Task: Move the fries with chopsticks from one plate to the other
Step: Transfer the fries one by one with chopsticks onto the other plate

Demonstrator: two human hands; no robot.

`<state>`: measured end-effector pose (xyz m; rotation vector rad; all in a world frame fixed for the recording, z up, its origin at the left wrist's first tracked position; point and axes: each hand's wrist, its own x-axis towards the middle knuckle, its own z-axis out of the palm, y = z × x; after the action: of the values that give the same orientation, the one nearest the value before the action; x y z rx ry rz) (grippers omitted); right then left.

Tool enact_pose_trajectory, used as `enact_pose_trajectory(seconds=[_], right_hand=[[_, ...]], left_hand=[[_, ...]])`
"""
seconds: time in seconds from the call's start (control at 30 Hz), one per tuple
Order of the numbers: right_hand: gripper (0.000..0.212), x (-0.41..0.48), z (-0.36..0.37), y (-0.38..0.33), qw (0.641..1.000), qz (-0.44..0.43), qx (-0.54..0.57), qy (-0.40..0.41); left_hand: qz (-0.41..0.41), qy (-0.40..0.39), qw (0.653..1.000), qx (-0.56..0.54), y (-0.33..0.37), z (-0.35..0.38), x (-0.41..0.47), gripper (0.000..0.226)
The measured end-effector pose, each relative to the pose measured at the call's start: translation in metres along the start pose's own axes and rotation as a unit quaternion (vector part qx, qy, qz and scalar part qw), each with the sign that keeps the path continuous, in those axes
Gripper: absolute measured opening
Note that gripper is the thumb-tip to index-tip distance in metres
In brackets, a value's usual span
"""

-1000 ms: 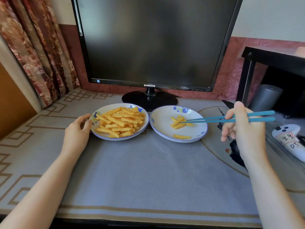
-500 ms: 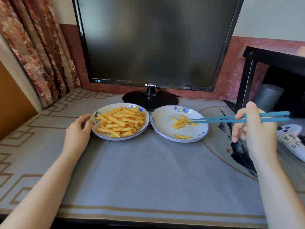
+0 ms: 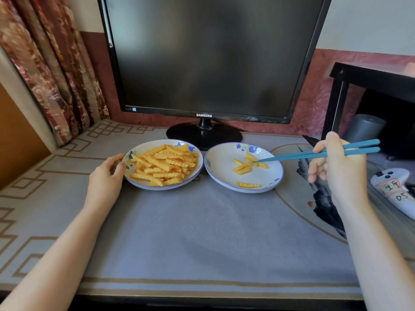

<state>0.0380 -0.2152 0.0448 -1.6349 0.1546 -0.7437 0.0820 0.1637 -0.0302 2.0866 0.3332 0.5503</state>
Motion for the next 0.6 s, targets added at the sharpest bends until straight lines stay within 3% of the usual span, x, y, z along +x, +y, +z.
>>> enact_pose_trajectory(seconds=[0.6], right_hand=[[0.039, 0.006, 0.006, 0.000, 1.000, -0.009, 0.002, -0.001]], left_hand=[[-0.001, 0.002, 1.000, -0.002, -0.001, 0.000, 0.000, 0.033]])
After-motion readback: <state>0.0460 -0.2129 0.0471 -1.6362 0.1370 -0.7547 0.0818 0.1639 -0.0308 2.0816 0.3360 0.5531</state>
